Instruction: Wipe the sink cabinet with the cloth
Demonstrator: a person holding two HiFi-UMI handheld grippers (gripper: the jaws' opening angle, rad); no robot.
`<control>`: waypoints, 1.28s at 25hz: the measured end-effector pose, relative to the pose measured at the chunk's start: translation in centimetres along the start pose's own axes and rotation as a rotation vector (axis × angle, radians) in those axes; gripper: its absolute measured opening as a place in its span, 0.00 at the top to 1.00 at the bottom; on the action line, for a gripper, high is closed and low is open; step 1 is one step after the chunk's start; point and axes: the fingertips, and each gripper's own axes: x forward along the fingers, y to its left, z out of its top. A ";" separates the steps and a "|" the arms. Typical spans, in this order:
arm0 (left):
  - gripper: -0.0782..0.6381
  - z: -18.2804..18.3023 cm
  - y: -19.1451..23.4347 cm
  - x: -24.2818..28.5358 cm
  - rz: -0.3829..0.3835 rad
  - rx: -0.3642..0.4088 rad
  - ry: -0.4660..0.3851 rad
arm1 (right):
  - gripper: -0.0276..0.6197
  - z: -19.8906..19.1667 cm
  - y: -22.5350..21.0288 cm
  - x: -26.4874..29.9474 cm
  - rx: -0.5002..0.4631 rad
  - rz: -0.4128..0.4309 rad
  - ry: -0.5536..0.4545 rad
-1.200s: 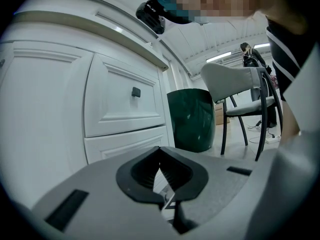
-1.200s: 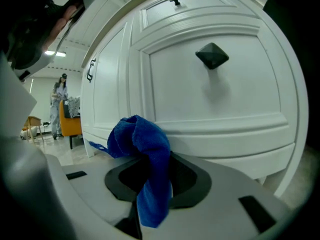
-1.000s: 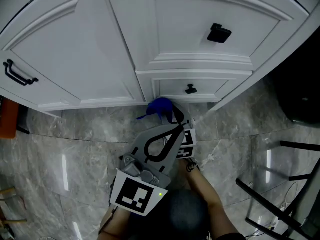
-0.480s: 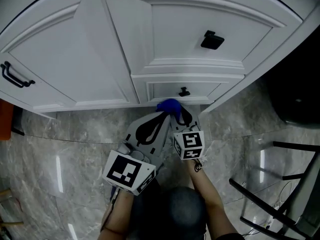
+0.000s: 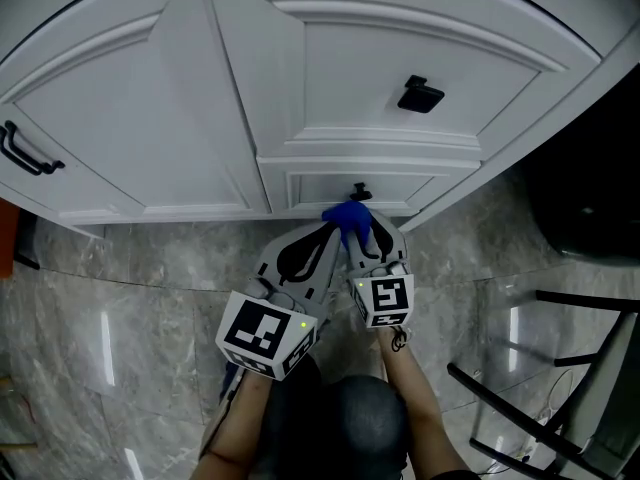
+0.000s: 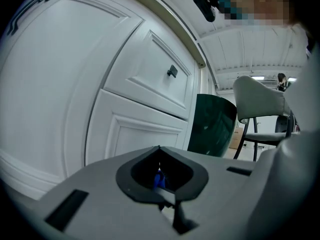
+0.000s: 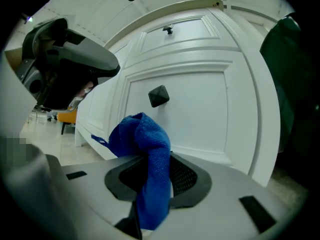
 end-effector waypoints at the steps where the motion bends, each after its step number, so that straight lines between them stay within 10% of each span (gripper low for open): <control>1: 0.88 0.0 0.1 0.0 0.003 0.002 0.002 | 0.78 0.0 -0.1 -0.1 -0.002 -0.004 -0.001; 32: 0.88 0.5 -1.1 -0.4 -0.029 -0.002 -0.004 | 0.78 -2.2 -10.5 -4.3 0.027 -0.252 0.054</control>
